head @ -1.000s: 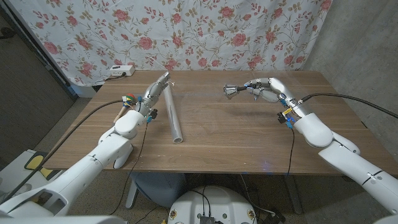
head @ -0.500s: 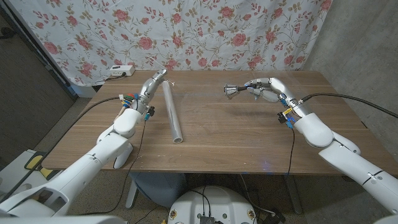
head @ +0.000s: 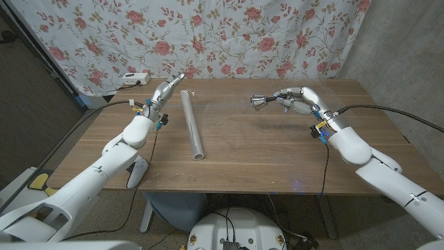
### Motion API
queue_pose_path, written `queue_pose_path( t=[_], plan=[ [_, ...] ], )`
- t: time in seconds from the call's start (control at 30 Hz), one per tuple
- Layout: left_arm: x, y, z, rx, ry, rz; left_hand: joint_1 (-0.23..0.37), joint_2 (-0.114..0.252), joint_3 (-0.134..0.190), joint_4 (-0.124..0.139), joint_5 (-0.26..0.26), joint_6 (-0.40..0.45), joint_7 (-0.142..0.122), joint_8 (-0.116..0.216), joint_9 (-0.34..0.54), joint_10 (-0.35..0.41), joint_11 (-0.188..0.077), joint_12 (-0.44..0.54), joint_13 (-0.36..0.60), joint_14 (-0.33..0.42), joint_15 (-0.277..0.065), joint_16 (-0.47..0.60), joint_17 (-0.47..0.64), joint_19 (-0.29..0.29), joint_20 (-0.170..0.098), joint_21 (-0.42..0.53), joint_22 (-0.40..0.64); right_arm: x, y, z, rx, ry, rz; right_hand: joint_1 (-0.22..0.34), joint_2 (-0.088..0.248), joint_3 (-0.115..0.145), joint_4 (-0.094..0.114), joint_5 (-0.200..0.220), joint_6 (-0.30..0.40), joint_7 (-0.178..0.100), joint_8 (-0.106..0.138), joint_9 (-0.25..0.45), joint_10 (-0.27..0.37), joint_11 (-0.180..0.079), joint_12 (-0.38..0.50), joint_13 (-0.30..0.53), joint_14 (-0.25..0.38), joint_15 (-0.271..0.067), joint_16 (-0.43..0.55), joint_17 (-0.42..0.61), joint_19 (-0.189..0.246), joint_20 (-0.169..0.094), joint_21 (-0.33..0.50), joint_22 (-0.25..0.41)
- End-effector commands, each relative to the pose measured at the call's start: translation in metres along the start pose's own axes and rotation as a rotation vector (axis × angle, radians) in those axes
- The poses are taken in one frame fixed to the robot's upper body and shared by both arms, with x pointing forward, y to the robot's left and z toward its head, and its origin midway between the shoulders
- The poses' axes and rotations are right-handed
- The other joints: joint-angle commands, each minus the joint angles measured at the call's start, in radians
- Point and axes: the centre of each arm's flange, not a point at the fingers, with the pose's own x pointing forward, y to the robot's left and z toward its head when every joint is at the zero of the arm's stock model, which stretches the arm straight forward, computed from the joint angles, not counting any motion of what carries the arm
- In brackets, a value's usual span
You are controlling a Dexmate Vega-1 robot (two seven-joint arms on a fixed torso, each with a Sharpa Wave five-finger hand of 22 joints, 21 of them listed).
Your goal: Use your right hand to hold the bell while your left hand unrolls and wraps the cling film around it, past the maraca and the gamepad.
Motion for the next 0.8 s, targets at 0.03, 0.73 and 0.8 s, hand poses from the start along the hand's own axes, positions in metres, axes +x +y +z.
queue_pose_path(
  t=[0.03,0.73,0.8],
  plan=[
    [0.006,0.012,0.006,0.114,-0.026,0.014,0.014,-0.002,0.001,-0.006,-0.004,-0.028,0.002,-0.016,0.005,0.005,-0.001,-0.002,0.004,-0.010,-0.005,-0.009,0.003,-0.001,-0.012,-0.007,0.002,-0.001,-0.002,0.001,-0.005,0.001,-0.007,0.008,-0.001,0.010,0.000,0.006,0.013,0.003,-0.005,0.003,0.004,-0.006,-0.002,0.002,0.011,-0.015,-0.002,0.006,-0.005,-0.144,0.009,0.000],
    [0.013,0.021,0.022,0.375,-0.102,-0.042,0.090,-0.023,0.015,-0.028,-0.001,-0.082,-0.006,-0.024,0.008,-0.019,-0.025,-0.022,0.007,-0.014,-0.016,-0.010,0.003,0.027,-0.008,-0.004,0.001,-0.002,-0.006,0.000,-0.010,0.003,-0.016,0.006,-0.003,0.015,-0.001,0.006,0.013,0.001,-0.011,0.006,0.003,-0.008,-0.007,0.004,0.012,-0.015,-0.016,0.013,-0.014,-0.144,0.026,-0.022],
    [0.012,0.021,0.027,0.456,-0.135,-0.044,0.130,-0.034,0.022,-0.032,0.003,-0.130,-0.016,-0.032,0.009,-0.025,-0.029,-0.026,0.008,-0.014,-0.017,-0.011,0.004,0.033,-0.010,-0.006,0.001,-0.002,-0.007,0.000,-0.012,0.001,-0.015,0.006,-0.003,0.016,-0.001,0.006,0.014,0.001,-0.011,0.006,0.004,-0.008,-0.007,0.005,0.012,-0.015,-0.018,0.012,-0.014,-0.144,0.028,-0.024]
  ],
)
